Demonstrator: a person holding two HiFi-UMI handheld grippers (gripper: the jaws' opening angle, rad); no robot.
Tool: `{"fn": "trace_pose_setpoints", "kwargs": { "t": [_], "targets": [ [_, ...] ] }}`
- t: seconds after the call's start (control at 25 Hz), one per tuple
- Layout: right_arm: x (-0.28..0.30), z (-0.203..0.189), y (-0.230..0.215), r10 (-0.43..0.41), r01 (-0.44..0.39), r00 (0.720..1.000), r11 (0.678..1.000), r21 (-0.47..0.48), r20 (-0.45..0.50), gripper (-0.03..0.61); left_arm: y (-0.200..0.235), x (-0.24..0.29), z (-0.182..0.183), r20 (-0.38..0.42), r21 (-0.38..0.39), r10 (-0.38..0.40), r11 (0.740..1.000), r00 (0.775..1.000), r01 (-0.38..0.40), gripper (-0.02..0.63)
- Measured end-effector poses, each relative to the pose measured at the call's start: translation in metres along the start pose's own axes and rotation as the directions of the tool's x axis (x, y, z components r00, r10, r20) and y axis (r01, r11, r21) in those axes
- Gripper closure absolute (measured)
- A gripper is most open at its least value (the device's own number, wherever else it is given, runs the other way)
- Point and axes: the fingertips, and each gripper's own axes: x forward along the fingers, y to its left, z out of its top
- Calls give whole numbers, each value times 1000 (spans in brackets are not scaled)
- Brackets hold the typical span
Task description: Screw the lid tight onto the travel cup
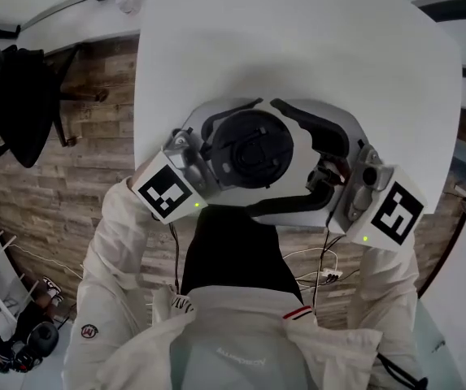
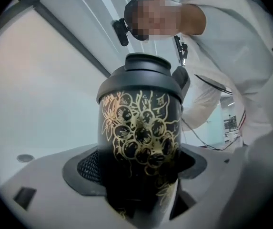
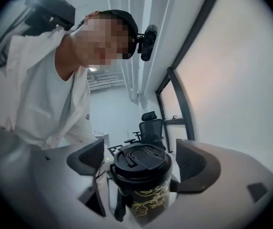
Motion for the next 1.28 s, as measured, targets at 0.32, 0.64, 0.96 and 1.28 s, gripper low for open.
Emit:
{"fn": "trace_pose_setpoints", "kwargs": {
  "t": [0.32,0.64,0.96,1.28],
  "targets": [
    [23,-10,-6,96,-98,995,994,-54,-40,138,0,4,-4,9,-38,-45,998,999,46,196],
    [9,-2,-21,-544,546,835,838,-3,88,138,8,4,-3,-3,-32,298,954,955,-297,196],
    [3,-7,-22,-629,631,772,776,8,86,138,12,7,-1,-7,-6,335,942,942,-335,196],
    [-1,3,-2,-134,134,990,991,2,38,138,1,4,-2,16,0,123,992,992,-123,196]
  ]
}}
